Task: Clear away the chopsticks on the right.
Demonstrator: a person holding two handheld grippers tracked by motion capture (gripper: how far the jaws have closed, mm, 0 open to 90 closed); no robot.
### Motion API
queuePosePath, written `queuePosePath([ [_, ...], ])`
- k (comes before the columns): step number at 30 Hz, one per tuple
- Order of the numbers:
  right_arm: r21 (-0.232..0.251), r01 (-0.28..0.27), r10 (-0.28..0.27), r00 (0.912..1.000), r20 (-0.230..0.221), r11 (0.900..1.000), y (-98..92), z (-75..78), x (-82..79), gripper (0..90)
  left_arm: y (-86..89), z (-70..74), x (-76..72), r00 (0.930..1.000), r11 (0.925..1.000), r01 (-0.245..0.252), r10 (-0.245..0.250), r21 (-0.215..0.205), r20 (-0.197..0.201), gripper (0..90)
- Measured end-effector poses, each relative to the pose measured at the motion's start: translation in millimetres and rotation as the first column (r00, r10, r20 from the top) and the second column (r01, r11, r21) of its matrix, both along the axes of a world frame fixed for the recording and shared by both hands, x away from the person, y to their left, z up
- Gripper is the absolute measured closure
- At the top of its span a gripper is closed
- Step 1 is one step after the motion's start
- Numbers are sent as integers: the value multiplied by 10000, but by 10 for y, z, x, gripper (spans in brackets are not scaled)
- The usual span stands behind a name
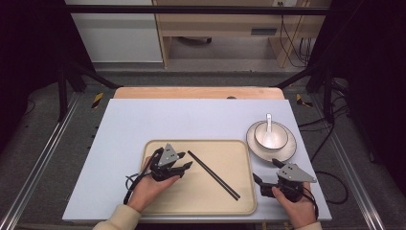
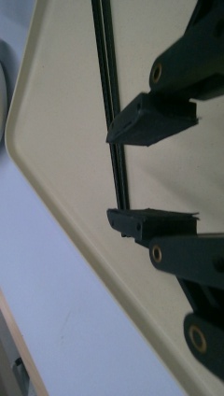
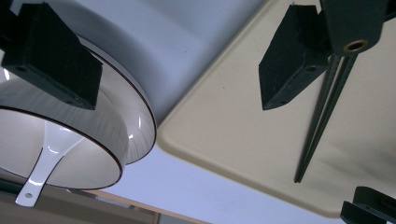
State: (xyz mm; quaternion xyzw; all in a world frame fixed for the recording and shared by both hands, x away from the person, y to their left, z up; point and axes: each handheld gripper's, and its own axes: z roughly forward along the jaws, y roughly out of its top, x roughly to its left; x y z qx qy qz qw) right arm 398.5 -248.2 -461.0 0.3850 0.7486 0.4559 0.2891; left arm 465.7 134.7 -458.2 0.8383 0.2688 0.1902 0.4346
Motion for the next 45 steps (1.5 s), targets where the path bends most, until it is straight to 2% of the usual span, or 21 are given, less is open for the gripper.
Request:
queuePosePath([
  [2, -35, 44, -44, 10000, -24, 10000, -13, -13, 10, 140, -24, -8, 30, 9998, 10000, -38, 38, -24, -170, 674],
  [5, 8, 65, -65, 10000, 8, 10000, -18, -17, 23, 150, -41, -23, 81, 9990, 9997, -170, 177, 182, -412, 797],
  [8, 33, 92, -92, 10000, -28, 10000, -13, -27, 44, 155, -62, -47, 121, 9969, 9994, -195, 216, 277, -758, 870],
  [10, 36, 109, -109, 9999, -89, 9999, -12, -35, 53, 157, -76, -55, 137, 9960, 9989, -274, 306, 383, -834, 895],
  [11, 34, 106, -106, 9999, -115, 9999, -8, -38, 52, 158, -84, -61, 146, 9952, 9988, -337, 367, 343, -904, 898],
  [15, -9, 129, -129, 9998, -125, 9999, -4, -42, 59, 165, -116, -83, 204, 9943, 9972, -391, 452, 644, -969, 900],
  [19, -30, 96, -97, 9998, -148, 9999, -2, -48, 65, 171, -182, -106, 259, 9935, 9956, -135, 239, 924, -1117, 900],
  [23, -52, 78, -79, 9999, -153, 10000, -1, -51, 67, 174, -229, -155, 295, 9909, 9934, -117, 268, 1142, -1320, 900],
  [30, -33, 98, -98, 9996, -252, 9999, -5, -67, 76, 183, -289, -176, 347, 9893, 9945, -162, 309, 1032, -1425, 900],
  [36, -50, 127, -129, 9995, -288, 9999, -11, -84, 106, 193, -406, -191, 420, 9921, 9950, -193, 312, 980, -1217, 900],
  [45, 37, 114, -113, 9995, -301, 9999, -13, -84, 107, 200, -577, -181, 524, 9927, 9942, 114, 16, 1070, -1207, 900],
])
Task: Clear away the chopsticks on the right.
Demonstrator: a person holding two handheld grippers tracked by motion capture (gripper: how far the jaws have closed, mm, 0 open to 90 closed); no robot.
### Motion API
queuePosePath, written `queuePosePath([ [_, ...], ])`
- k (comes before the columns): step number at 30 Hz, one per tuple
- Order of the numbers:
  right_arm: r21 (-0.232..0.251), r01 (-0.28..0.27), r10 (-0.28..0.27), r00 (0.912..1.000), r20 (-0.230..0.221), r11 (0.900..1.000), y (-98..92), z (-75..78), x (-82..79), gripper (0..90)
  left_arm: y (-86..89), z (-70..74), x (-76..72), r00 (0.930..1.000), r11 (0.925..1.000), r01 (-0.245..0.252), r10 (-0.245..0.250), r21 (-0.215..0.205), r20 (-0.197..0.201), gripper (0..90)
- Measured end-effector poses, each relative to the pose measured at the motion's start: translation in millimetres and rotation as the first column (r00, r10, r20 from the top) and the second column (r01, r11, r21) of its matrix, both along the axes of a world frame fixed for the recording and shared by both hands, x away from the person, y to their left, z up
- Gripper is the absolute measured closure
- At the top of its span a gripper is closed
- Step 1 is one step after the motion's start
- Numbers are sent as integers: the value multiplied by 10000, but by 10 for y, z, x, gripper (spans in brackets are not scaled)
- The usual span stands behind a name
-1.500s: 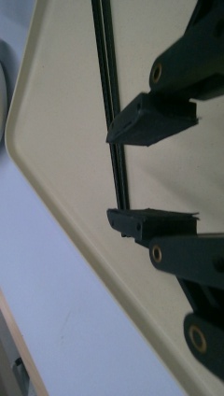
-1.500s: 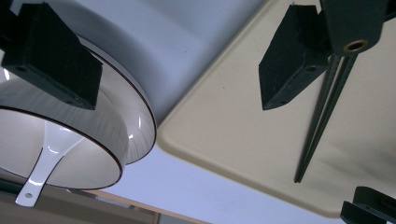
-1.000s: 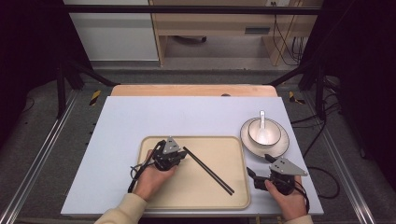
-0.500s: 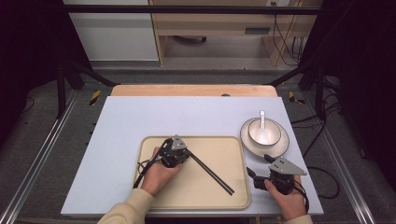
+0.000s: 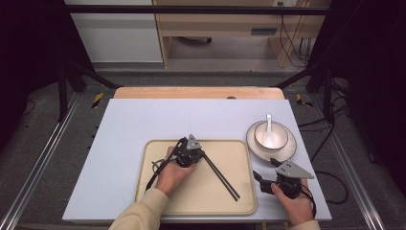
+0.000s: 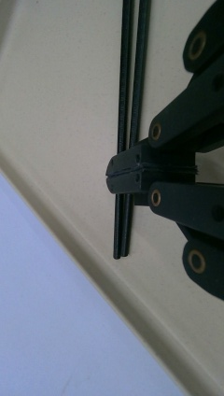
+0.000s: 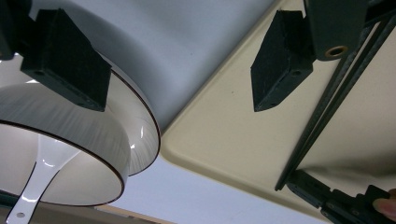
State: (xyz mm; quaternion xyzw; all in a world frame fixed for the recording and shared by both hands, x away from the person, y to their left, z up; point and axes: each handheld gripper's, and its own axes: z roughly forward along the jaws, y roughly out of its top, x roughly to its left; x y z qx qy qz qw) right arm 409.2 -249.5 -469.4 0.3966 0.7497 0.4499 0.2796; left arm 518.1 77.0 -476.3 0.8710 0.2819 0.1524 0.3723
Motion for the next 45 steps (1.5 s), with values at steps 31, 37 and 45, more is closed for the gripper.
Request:
queuePosePath([
  [31, -168, -239, 235, 9995, -200, 9996, 22, -16, 12, 212, -435, 31, 203, 9946, 9945, 1041, -1040, -102, 42, 900],
  [37, -145, -276, 273, 9994, -202, 9995, 26, -14, 11, 212, -584, 34, 234, 9883, 9882, 1524, -1524, 150, -33, 900],
  [45, -188, -254, 251, 9995, -197, 9995, 17, -15, 11, 212, -759, 24, 216, 9787, 9783, 2055, -2054, 282, -54, 900],
])
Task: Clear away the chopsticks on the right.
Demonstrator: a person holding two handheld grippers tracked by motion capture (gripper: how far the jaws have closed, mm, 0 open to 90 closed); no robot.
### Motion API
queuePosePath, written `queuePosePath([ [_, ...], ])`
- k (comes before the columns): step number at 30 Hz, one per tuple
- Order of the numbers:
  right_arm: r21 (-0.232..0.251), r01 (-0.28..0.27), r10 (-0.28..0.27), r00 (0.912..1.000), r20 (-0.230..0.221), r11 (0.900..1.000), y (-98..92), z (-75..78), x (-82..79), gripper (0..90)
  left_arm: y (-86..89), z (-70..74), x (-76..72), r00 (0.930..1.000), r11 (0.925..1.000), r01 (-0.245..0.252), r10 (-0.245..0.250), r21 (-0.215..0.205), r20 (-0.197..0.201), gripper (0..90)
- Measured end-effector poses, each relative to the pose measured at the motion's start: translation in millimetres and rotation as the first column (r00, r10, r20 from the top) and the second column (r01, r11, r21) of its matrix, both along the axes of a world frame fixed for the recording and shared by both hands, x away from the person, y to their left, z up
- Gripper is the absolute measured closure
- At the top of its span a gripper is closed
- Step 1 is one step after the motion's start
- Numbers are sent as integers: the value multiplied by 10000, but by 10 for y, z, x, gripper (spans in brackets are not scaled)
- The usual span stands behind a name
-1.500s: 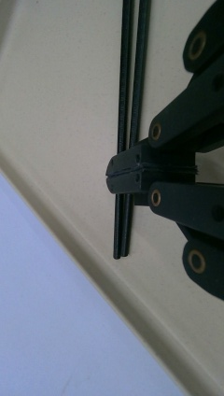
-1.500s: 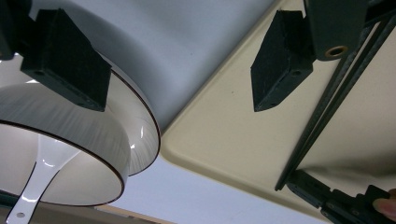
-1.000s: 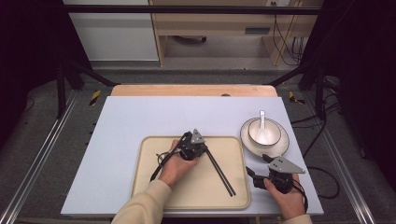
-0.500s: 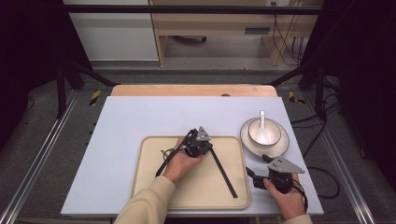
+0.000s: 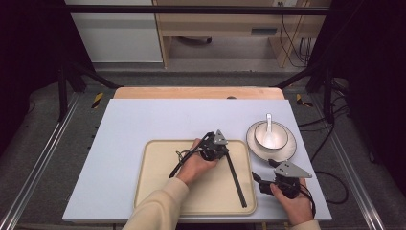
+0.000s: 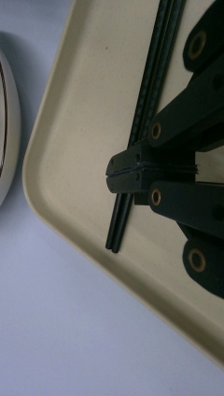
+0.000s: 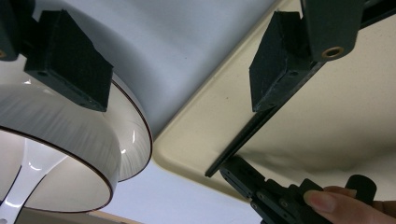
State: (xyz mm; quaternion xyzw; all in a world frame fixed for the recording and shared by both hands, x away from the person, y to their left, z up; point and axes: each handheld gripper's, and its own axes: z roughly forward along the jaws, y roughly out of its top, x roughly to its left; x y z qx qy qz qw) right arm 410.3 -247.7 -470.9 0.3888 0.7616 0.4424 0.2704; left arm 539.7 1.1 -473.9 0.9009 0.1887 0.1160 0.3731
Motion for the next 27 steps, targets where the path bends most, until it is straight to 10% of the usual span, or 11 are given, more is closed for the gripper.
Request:
queuePosePath([
  [15, 53, 19, -19, 10000, 21, 10000, -14, 8, -5, 212, -164, 29, -32, 9988, 9988, 490, -491, 74, 77, 900],
  [27, 298, 189, -199, 9992, 341, 9994, -35, 34, -17, 186, 177, 218, -210, 9950, 9960, 766, -734, -464, 676, 843],
])
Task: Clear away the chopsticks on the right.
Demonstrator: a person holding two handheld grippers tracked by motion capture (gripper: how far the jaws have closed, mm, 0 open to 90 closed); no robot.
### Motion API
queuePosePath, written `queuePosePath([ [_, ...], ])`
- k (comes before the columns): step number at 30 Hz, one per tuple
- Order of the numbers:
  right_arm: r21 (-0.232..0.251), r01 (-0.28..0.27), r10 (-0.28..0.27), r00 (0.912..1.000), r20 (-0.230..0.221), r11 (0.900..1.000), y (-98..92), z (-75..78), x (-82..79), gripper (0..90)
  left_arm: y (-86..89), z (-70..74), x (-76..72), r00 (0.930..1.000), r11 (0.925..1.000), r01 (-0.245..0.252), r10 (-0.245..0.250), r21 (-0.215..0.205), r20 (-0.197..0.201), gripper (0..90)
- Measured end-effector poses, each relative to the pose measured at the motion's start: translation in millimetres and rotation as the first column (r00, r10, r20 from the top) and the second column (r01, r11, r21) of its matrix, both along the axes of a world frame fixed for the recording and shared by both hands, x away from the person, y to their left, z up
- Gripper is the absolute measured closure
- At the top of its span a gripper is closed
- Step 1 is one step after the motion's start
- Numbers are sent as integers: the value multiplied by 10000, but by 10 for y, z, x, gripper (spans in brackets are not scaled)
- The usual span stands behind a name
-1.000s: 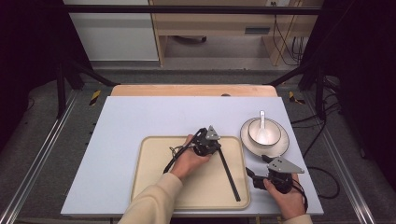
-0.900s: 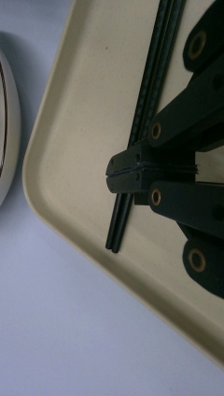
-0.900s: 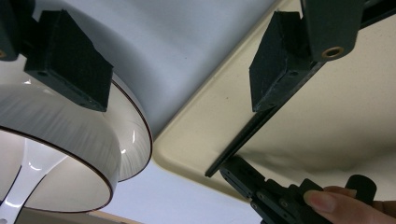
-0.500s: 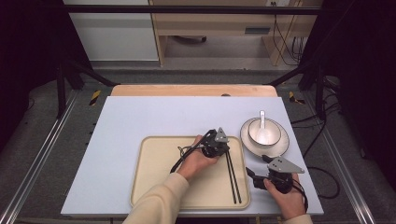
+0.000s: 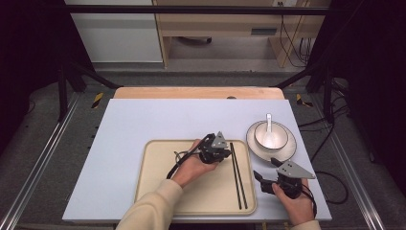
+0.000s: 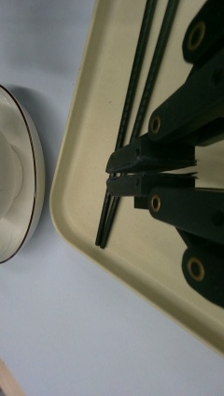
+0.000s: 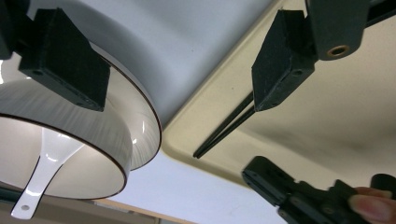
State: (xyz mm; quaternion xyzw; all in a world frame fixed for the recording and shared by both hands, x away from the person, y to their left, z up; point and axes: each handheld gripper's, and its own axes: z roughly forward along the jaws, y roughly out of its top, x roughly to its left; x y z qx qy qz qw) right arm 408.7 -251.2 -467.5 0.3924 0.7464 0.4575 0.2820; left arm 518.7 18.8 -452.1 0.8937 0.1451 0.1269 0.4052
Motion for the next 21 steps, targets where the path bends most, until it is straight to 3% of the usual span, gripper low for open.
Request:
queuePosePath([
  [4, 51, 67, -67, 9999, 86, 10000, -4, 5, 3, 172, 243, 24, -109, 9994, 9971, -327, 336, -683, 121, 714],
  [8, 8, 79, -79, 9999, 77, 10000, 1, 2, 2, 167, 503, 57, -236, 9976, 9947, -431, 480, -938, 506, 603],
  [14, -49, 41, -40, 9999, 121, 10000, 17, 3, 2, 160, 890, 122, -429, 9928, 9800, -852, 987, -1796, 676, 455],
  [17, -47, 63, -62, 9998, 185, 10000, 17, 7, -1, 154, 1099, 124, -520, 9875, 9706, -1132, 1336, -2126, 839, 348],
  [21, -52, 144, -143, 9998, 154, 9999, 11, 5, 1, 152, 1378, 112, -622, 9770, 9636, -1584, 1846, -2153, 1072, 267],
])
